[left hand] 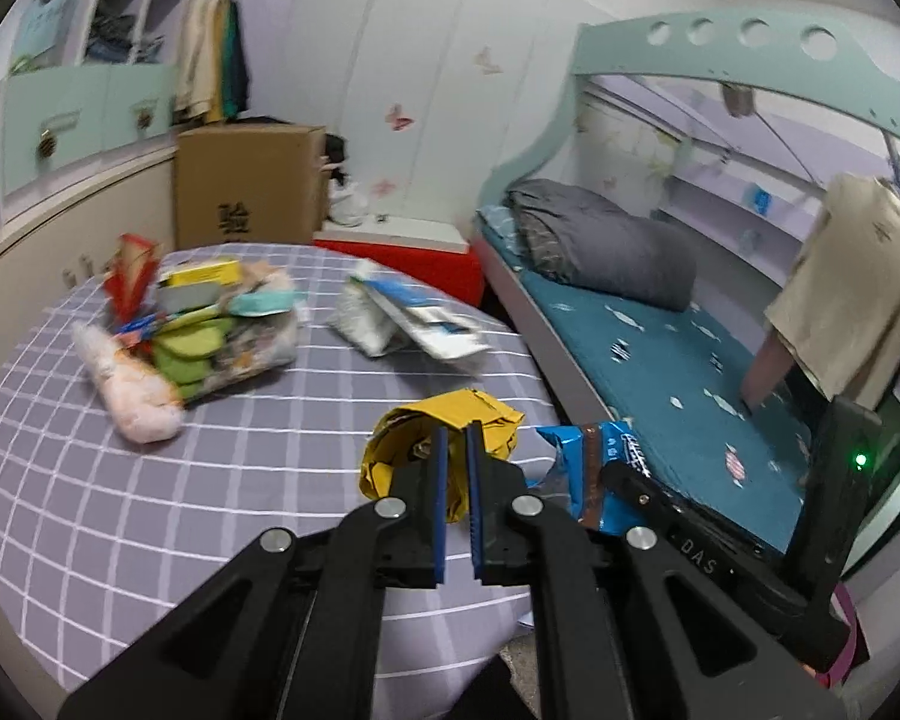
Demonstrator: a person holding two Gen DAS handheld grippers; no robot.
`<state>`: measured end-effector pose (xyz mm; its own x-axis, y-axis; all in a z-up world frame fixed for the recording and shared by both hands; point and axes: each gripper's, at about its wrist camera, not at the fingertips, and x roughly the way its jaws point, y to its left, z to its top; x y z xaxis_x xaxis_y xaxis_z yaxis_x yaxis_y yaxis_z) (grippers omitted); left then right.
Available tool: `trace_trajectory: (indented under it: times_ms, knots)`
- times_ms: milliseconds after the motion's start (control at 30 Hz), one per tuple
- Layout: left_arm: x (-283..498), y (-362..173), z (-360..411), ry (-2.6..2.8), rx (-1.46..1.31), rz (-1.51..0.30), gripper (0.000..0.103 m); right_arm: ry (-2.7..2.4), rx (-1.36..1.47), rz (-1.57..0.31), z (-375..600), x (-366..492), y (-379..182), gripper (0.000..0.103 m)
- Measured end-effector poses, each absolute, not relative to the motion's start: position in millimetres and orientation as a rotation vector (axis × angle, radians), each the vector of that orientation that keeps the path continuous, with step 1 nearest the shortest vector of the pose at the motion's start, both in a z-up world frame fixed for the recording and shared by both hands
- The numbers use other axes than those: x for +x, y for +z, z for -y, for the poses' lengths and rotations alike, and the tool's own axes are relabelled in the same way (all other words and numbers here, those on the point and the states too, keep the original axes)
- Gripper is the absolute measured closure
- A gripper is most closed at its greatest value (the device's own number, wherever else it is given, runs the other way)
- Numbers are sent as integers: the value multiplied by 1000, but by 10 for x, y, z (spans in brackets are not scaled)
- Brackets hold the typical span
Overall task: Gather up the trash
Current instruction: 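Carry both items over the blue bucket and open both tools to drop them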
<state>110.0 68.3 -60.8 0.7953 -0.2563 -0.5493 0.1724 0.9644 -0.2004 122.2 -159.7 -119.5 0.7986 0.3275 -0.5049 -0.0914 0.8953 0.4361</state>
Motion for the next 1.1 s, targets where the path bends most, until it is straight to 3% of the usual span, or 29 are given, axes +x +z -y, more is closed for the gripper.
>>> trace_trajectory:
  times_ms: [333,833,900,933,967,1000,1100]
  knots:
    - [1457,-1112,730,-416,-9,-722,98,-60,498,-667,2774,1110,-1854,92]
    - [2771,-3321,2111,-431,215,-1134,98,-221,717,-976,3629,1939,-4244,89]
    - [2913,-3600,2184,-422,230,-1186,98,-210,743,-1010,3638,2043,-4450,83]
    - [2955,-3713,2210,-416,238,-1204,98,-210,755,-1016,3643,2071,-4533,72]
    - [3026,-3869,2231,-409,242,-1239,98,-225,755,-1029,3644,2100,-4617,53]
    - [3061,-3937,2226,-408,239,-1256,98,-234,754,-1033,3637,2109,-4657,48]
    - [3161,-4133,2231,-397,260,-1296,97,-242,763,-1053,3666,2131,-4772,48]
